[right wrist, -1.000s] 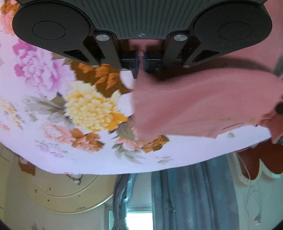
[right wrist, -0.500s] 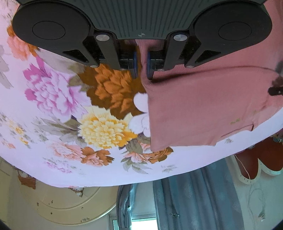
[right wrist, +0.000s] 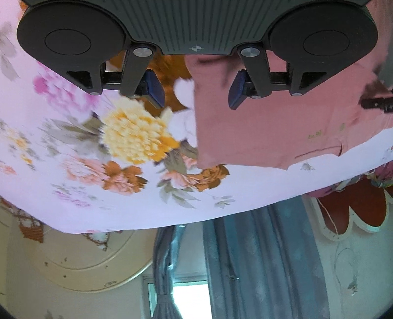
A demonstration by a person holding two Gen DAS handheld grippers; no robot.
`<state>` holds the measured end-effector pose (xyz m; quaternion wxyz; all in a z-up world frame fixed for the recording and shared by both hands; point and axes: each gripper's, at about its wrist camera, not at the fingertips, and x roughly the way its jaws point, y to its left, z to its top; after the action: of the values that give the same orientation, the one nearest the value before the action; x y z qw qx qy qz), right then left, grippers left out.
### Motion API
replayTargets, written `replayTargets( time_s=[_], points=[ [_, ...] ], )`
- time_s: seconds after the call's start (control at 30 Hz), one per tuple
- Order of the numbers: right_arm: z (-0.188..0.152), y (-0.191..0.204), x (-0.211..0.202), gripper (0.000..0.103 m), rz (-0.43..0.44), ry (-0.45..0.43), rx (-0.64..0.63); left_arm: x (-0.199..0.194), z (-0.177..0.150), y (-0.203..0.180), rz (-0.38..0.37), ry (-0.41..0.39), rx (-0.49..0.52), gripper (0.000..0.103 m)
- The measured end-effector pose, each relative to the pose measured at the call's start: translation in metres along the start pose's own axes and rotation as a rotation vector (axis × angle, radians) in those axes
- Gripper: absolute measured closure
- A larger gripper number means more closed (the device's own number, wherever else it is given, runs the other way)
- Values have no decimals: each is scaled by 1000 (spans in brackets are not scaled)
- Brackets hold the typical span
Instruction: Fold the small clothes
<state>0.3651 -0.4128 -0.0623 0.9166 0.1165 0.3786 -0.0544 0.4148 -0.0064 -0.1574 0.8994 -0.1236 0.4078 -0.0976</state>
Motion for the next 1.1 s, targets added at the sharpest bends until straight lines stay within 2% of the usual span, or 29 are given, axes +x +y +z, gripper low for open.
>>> replayTargets(
  time_s=[0.33,0.37,0.4,0.43,0.5,0.57,0.6,0.7,0.73,0.9,0.97,1.03,1.1],
  points=[
    [43,5,101,46,10,78,-34,3,-1,-4,46,-9,65,66],
    [44,3,108,48,12,85,-25,3,-1,-4,49,-12,73,66],
    [46,1,116,59,23,95,-13,3,-1,-5,51,-14,82,66],
    [47,0,121,62,29,99,-2,3,-2,-5,52,-16,92,66],
    [49,1,127,62,33,88,1,3,-3,-6,54,-19,108,67],
    [50,4,128,73,44,86,-17,3,-3,-7,56,-22,118,67],
    [49,4,127,85,49,84,-22,2,-4,-7,57,-23,121,67],
    [50,3,127,90,56,78,-25,2,-4,-8,58,-29,124,70],
    [50,1,127,91,60,76,-20,3,-4,-8,59,-31,122,70],
    [50,-5,115,95,41,26,12,-1,-8,-11,40,-54,149,90],
    [50,-5,113,95,44,10,16,-3,-10,-15,43,-67,170,90],
    [50,-8,119,93,36,47,16,0,-10,-16,44,-54,179,90],
    [50,-15,117,91,47,43,47,0,-9,-14,43,-44,172,86]
  ],
)
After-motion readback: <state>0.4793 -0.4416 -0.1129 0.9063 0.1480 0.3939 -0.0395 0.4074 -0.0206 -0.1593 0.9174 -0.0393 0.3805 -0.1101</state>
